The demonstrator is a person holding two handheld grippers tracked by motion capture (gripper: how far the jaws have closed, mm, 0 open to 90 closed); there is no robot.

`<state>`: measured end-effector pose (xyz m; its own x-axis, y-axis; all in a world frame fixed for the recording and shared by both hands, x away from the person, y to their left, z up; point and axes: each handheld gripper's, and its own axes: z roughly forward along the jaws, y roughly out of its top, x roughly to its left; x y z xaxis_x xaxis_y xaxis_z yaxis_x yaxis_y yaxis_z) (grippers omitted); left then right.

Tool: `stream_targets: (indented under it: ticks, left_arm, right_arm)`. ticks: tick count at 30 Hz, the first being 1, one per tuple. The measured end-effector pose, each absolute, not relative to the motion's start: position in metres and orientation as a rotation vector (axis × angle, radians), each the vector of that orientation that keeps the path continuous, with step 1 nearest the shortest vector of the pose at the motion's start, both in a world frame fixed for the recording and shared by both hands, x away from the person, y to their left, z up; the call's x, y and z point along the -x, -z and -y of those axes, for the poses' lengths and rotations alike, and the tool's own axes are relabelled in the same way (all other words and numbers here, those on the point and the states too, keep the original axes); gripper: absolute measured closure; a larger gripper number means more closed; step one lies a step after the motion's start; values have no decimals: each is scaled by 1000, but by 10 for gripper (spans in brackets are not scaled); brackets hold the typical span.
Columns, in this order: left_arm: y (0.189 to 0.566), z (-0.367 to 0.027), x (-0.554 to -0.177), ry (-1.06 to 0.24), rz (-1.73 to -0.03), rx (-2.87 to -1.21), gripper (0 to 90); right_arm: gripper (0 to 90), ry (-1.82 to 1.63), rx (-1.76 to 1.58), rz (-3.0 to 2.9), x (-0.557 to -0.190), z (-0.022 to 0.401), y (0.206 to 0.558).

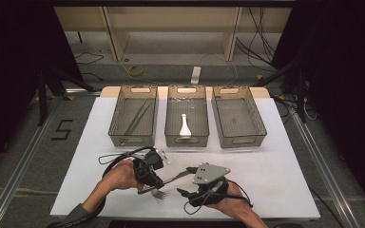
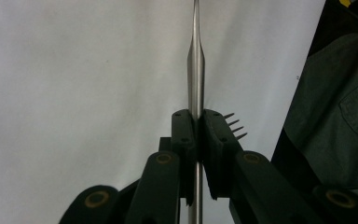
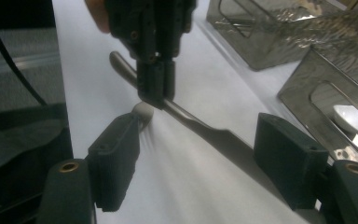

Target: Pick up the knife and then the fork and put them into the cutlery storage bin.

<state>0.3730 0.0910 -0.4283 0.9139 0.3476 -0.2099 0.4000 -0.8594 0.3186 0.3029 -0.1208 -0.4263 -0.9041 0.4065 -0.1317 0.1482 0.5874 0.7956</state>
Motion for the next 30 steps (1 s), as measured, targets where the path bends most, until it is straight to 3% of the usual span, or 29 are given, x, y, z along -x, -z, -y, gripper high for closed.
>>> stream_targets:
  ticks: [30]
  left_arm:
    - [426,-65,-369,292,-458,-2779,832]
  right_arm:
    - [529,-807,-53,-2548,-299,89,450]
